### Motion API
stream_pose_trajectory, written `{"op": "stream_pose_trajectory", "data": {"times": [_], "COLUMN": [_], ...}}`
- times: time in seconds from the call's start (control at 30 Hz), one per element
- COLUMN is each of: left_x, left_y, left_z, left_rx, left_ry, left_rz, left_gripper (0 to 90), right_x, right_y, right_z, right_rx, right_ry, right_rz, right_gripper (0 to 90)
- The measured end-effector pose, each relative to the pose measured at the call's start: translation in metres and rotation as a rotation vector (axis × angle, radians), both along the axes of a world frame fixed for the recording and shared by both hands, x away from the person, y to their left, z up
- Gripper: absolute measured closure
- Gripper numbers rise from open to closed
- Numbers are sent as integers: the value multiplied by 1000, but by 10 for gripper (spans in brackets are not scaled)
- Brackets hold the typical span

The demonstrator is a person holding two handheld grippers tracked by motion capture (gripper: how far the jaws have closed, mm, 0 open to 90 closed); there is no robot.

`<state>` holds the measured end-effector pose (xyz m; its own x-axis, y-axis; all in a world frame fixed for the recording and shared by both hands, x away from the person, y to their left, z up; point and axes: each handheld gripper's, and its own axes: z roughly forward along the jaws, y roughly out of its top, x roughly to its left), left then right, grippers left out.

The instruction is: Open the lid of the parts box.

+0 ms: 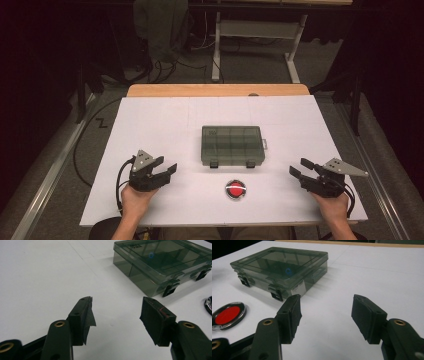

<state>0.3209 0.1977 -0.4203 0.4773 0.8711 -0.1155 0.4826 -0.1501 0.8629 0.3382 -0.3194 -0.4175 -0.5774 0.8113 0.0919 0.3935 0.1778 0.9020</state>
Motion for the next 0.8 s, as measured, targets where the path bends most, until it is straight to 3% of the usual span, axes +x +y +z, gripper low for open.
{"op": "stream_pose_trajectory", "data": {"times": [0.23, 0.7, 0.8], "left_x": [-1, 3, 5], "left_y": [-2, -6, -8], "left_z": [0, 0, 1], "left_rx": [19, 9, 24], "left_ry": [-22, -14, -10], "left_rz": [-10, -14, -19], "left_gripper": [428, 427, 426], "right_x": [0, 5, 6], "right_y": [1, 6, 7], "right_z": [0, 0, 0], "right_rx": [7, 6, 7], "right_ry": [2, 10, 7], "right_rz": [3, 24, 31], "right_gripper": [431, 437, 436]}}
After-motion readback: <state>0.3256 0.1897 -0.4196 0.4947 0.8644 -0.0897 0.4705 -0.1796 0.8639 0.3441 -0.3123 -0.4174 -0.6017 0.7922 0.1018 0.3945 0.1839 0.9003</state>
